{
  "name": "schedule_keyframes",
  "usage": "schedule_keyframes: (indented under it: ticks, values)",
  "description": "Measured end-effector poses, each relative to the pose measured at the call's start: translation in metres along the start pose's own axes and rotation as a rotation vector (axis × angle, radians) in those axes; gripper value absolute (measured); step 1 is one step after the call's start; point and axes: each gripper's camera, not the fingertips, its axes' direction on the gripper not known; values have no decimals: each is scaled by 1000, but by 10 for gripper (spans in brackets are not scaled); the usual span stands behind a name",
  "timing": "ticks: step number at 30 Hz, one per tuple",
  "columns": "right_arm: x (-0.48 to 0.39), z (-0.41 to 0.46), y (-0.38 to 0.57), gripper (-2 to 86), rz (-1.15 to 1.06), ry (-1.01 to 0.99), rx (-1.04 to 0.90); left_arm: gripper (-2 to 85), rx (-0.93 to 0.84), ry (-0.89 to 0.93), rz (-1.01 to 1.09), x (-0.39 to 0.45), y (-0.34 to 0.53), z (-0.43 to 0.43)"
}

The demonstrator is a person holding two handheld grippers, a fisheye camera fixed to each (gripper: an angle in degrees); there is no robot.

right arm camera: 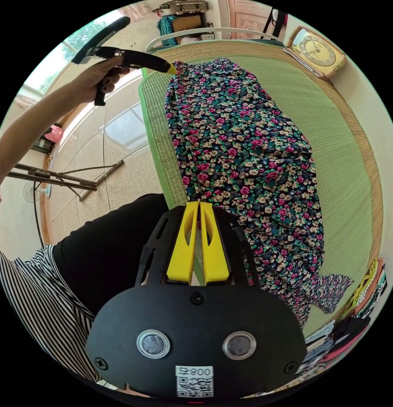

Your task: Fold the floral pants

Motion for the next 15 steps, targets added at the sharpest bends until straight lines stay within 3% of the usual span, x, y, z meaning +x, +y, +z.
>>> schedule_keyframes:
  ticks: [6, 11, 15]
  values:
    - [8, 2, 6, 3, 15, -59, 19, 3, -34, -23, -97, -33, 19, 20]
    - [24, 9, 9, 3, 51, -148, 26, 8, 46, 125, -20, -27, 39, 18]
    - [34, 16, 12, 3, 69, -177, 35, 21, -31, 167, 95, -5, 55, 45]
